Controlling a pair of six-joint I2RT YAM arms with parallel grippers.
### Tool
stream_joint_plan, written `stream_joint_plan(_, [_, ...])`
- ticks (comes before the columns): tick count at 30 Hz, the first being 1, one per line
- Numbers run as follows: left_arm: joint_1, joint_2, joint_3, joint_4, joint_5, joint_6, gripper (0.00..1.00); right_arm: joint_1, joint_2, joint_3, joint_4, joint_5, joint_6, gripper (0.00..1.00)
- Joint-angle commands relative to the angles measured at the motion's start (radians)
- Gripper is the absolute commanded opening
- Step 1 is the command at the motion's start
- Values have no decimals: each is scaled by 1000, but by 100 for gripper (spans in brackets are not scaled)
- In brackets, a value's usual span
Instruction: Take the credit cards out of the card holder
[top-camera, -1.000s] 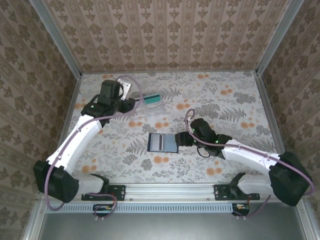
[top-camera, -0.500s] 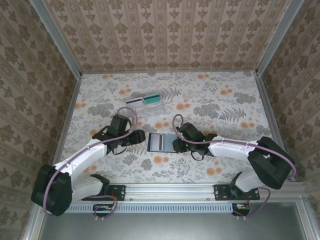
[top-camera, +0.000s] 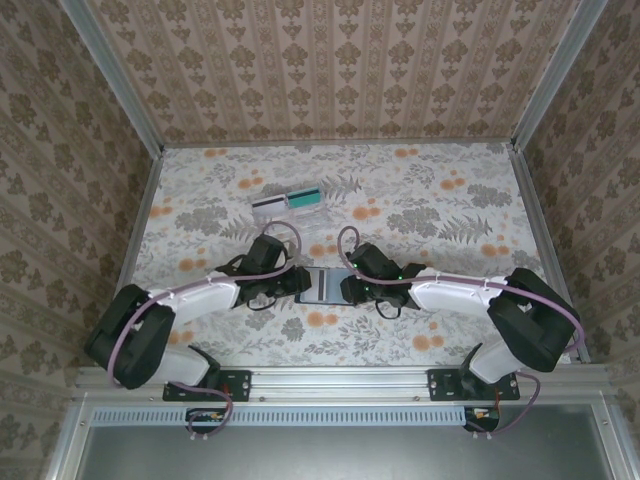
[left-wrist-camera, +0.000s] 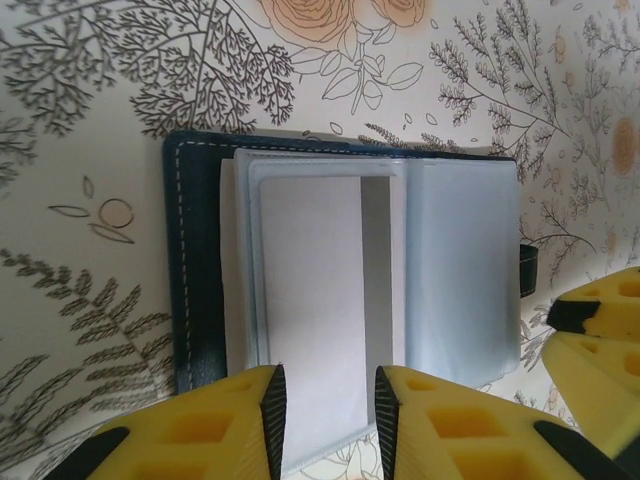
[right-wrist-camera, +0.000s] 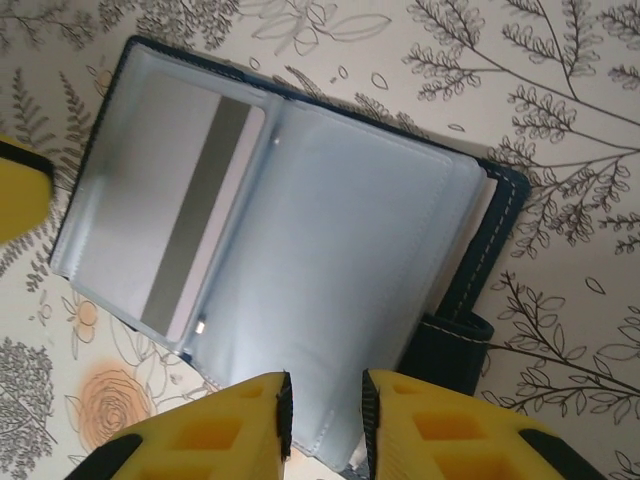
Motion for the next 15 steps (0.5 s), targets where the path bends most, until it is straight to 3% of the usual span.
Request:
stream_joint_plan(1, [-13,46,3,70,41,-13,31,7,10,29,-32,11,13,29])
stream_joint_plan(15, [-55,159,34,26,1,-24,31,11,43,43,-16,-14,31,27])
